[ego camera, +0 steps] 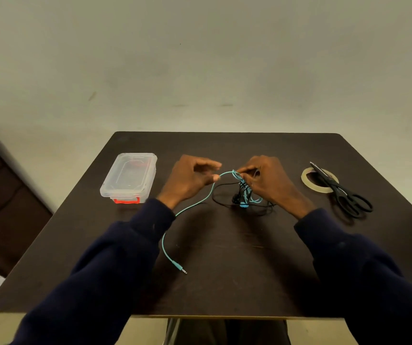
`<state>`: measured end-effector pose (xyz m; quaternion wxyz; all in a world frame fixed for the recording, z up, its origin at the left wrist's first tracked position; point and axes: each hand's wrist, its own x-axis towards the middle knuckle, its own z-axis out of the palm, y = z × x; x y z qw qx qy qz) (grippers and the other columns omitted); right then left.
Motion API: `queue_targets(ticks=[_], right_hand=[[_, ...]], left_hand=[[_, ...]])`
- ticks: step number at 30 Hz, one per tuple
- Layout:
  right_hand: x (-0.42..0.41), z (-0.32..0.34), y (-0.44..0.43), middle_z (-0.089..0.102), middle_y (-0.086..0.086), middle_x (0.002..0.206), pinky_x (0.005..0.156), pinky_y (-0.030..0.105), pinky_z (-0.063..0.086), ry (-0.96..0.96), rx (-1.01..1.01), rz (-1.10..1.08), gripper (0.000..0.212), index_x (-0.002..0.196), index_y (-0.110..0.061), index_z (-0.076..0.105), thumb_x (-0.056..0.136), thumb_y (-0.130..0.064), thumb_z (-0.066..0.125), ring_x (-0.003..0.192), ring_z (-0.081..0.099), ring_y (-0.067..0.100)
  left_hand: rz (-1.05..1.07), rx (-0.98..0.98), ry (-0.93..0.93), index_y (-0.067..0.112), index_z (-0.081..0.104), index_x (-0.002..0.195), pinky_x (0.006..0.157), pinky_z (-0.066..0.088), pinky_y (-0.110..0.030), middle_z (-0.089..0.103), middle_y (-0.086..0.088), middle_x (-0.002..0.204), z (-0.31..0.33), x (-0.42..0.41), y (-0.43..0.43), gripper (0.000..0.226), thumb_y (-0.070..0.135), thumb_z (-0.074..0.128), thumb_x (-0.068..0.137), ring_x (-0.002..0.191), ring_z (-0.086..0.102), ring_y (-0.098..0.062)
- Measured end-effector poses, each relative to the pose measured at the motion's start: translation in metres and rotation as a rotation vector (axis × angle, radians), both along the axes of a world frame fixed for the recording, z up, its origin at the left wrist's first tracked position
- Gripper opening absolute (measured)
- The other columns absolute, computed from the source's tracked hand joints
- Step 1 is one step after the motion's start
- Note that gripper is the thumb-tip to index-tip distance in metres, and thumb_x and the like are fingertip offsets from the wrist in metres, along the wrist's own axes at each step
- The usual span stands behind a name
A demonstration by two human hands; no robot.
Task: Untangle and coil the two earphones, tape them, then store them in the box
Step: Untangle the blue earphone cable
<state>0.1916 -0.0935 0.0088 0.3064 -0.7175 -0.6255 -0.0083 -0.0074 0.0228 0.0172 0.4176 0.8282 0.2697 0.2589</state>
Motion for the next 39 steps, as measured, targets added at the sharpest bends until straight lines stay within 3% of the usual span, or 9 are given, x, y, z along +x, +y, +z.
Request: queue_targets(ticks=[3,6,10,15,21,24,28,33,39], right_hand=[[0.001,0.002,-0.003,0.071,-0.001,0.09,0.064,0.004,0.043,-0.023,0.002,0.016,0.018,0.106,-0.012,0.078,0.088,-0.01,0.076,0.073,0.054,-0.002],[0.004,0.001,-0.005,0.065,-0.008,0.088,0.068,0.015,0.04,-0.074,-0.007,0.012,0.014,0.102,-0.017,0.079,0.089,-0.014,0.076,0.079,0.05,0.005],[0.004,-0.001,-0.006,0.064,-0.007,0.09,0.073,0.03,0.039,-0.194,-0.048,-0.035,0.009,0.096,-0.02,0.075,0.088,-0.024,0.076,0.091,0.046,0.01],[0.001,-0.003,-0.005,0.061,-0.006,0.094,0.082,0.04,0.047,-0.28,-0.122,-0.099,0.014,0.098,-0.023,0.073,0.086,-0.029,0.077,0.097,0.045,0.014],[0.011,-0.008,-0.007,0.061,-0.01,0.094,0.068,0.018,0.035,-0.102,-0.057,-0.08,0.016,0.099,-0.023,0.075,0.084,-0.025,0.081,0.091,0.046,0.01],[0.012,-0.01,-0.008,0.07,-0.006,0.101,0.073,0.015,0.046,0.026,-0.03,-0.064,0.024,0.104,-0.022,0.076,0.081,-0.022,0.083,0.088,0.059,0.007],[0.009,-0.009,-0.014,0.069,-0.012,0.108,0.074,0.003,0.047,0.142,0.064,-0.043,0.043,0.117,-0.019,0.074,0.076,-0.017,0.087,0.084,0.062,-0.007],[0.008,-0.011,-0.019,0.074,-0.001,0.109,0.081,0.003,0.049,0.178,0.148,-0.03,0.046,0.116,-0.015,0.074,0.073,-0.006,0.087,0.082,0.063,-0.013],[0.004,-0.016,-0.019,0.075,-0.004,0.092,0.077,0.008,0.053,0.304,0.235,-0.078,0.043,0.107,-0.011,0.057,0.076,-0.004,0.086,0.087,0.07,-0.006]], left_hand=[[0.01,0.046,-0.101,0.013,0.078,0.105,0.078,0.057,-0.018,0.078,0.002,0.094,-0.006,0.023,-0.008,0.029,0.019,0.087,0.078,0.083,0.073,-0.002],[-0.023,0.119,-0.107,0.015,0.082,0.09,0.069,0.059,-0.021,0.077,0.005,0.08,-0.004,0.037,-0.013,0.013,0.021,0.085,0.079,0.073,0.072,-0.006],[-0.03,0.23,-0.07,0.016,0.081,0.085,0.073,0.061,-0.026,0.077,0.008,0.08,0.001,0.045,-0.012,0.0,0.016,0.081,0.085,0.073,0.071,-0.002],[-0.058,0.122,-0.103,0.011,0.081,0.092,0.083,0.06,-0.028,0.078,0.003,0.09,0.011,0.042,-0.014,0.006,0.011,0.077,0.088,0.085,0.073,-0.005],[0.015,0.037,-0.175,0.008,0.08,0.089,0.077,0.062,-0.028,0.078,-0.001,0.082,0.02,0.021,-0.003,0.006,0.013,0.078,0.088,0.074,0.074,-0.014],[0.017,0.027,-0.201,0.01,0.08,0.088,0.071,0.061,-0.025,0.078,-0.002,0.081,0.018,0.012,-0.001,0.004,0.013,0.079,0.087,0.067,0.072,-0.013],[0.026,0.04,-0.175,0.01,0.08,0.09,0.065,0.056,-0.018,0.078,-0.002,0.082,0.009,-0.003,0.0,0.005,0.01,0.079,0.085,0.064,0.07,-0.007],[0.022,0.046,-0.09,0.011,0.079,0.094,0.063,0.053,-0.015,0.077,-0.003,0.085,0.003,-0.02,0.011,0.009,0.01,0.078,0.086,0.066,0.069,-0.005],[-0.162,0.035,0.165,0.014,0.078,0.105,0.081,0.059,-0.024,0.078,-0.002,0.093,-0.003,-0.019,0.019,0.024,0.003,0.079,0.083,0.085,0.074,-0.012]])
